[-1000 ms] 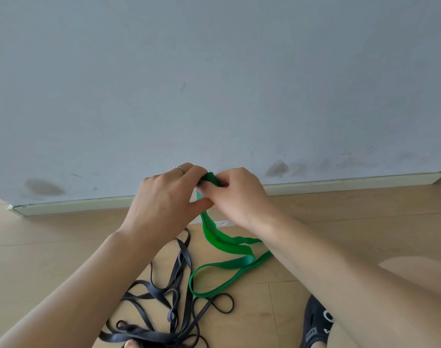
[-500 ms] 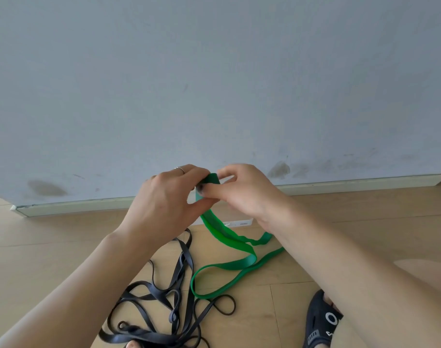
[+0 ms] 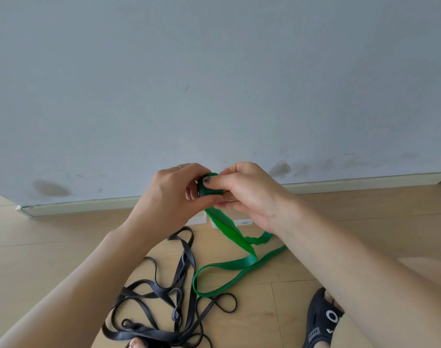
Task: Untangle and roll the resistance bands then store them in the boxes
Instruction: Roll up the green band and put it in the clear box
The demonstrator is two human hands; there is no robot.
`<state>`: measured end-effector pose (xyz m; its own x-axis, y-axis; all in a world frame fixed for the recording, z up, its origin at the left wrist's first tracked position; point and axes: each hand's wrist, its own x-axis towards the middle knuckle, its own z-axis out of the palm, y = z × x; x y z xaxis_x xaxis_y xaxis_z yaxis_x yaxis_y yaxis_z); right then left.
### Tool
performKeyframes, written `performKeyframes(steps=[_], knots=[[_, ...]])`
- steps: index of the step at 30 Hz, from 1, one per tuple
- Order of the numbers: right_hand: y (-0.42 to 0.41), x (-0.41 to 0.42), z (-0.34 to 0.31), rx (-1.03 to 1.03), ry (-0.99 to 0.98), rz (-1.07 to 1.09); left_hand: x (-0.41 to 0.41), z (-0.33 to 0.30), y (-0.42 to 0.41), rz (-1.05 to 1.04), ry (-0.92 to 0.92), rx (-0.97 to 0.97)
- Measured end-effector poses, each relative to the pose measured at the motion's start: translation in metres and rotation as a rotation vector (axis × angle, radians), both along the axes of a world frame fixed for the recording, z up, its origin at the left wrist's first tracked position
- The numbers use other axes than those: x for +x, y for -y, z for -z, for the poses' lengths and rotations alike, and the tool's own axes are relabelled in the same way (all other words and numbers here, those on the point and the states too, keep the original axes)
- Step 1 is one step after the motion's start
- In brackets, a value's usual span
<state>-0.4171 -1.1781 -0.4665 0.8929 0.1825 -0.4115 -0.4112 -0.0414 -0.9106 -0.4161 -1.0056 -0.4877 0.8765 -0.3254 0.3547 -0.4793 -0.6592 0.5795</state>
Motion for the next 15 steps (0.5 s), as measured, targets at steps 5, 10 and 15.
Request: performKeyframes(steps=[5, 10, 15], knots=[[-0.007, -0.01, 0.004, -0.491, 0.238, -0.007, -0.003, 0.001, 0.01, 0.041, 0.098, 0.134], [0.002, 0.004, 0.006, -0.227, 0.134, 0.086, -0.001, -0.003, 0.011, 0.005, 0.056, 0.025], [0.005, 0.006, 0.01, -0.085, 0.067, -0.015, -0.001, -0.003, 0.006, 0.003, 0.056, 0.059]])
